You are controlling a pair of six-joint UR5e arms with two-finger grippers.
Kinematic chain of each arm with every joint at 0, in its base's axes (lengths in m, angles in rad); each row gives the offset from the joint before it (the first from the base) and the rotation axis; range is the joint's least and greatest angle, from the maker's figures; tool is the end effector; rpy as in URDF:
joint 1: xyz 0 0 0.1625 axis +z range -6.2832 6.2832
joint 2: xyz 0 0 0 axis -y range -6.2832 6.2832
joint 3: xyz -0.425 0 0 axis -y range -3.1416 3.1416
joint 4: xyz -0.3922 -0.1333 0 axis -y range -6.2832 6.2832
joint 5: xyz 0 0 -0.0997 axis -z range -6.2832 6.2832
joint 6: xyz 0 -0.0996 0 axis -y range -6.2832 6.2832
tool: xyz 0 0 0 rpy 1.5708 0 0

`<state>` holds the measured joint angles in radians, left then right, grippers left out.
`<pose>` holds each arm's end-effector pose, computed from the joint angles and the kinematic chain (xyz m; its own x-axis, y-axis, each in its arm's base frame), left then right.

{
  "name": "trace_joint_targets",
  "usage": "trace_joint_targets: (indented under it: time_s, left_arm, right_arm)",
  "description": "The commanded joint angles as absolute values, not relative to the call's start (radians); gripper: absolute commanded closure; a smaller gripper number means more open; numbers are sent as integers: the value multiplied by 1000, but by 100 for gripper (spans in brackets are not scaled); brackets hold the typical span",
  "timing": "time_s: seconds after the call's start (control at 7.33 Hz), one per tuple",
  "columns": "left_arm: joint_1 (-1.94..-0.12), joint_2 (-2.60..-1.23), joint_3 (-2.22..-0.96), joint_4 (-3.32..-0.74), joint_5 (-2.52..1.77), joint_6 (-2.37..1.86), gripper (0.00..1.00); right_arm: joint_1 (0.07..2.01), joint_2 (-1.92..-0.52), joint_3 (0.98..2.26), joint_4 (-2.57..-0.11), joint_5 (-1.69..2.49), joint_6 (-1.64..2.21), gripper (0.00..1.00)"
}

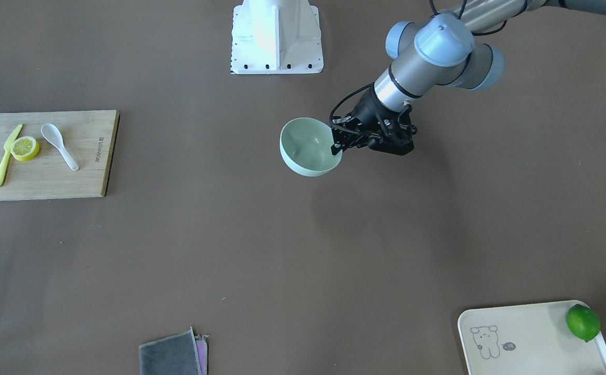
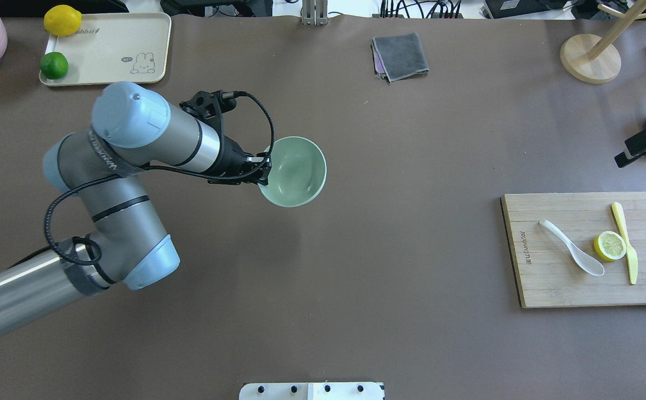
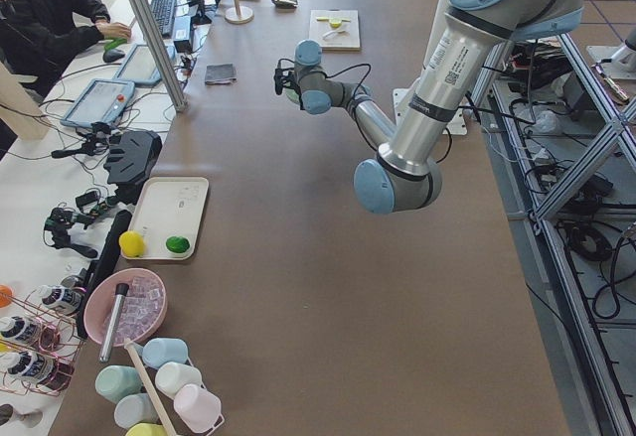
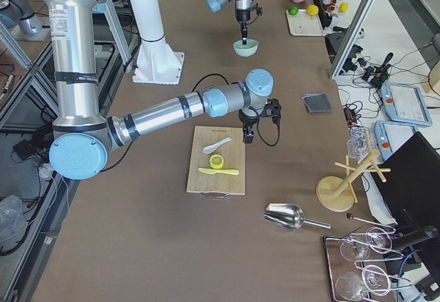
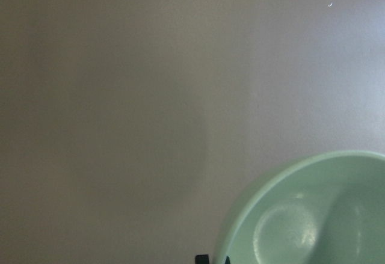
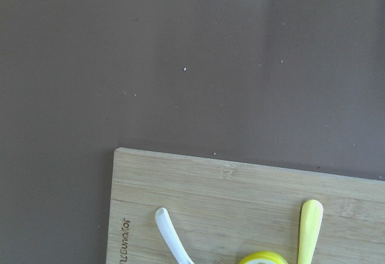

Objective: Place spoon in bowl
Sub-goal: 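Grip the bowl rim with the left gripper and drag it toward table center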

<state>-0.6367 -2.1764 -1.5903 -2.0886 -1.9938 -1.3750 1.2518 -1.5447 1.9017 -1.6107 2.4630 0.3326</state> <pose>0.4950 -0.4810 0.2294 0.3743 -0.0561 -0.9256 0.1723 0.9850 0.0099 -0.1016 -0.4854 0.4786 0.5887 -0.1093 0.8009 0.1119 0.9923 0.0532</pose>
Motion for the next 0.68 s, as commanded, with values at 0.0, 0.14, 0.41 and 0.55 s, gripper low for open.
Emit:
trace_joint_targets:
  time_s: [0.0, 0.14, 0.41, 0.55]
  left_arm:
    - [-626, -2261, -1461, -2085, -1912, -1370, 100]
    - [-624, -2255, -1445, -2083, -1908, -1338, 100]
    - [-614, -2246, -1434, -2080, -1907, -1327, 100]
    - [-609, -2247, -1436, -2079, -1907, -1327, 100]
  right_arm:
    - [1243, -1539, 1905, -1611, 2462, 334, 0]
    - [1241, -1533, 1904, -1611, 2461, 334, 0]
    - [1241, -1529, 1904, -1611, 2461, 334, 0]
    - [1241, -1529, 1905, -1611, 2461, 334, 0]
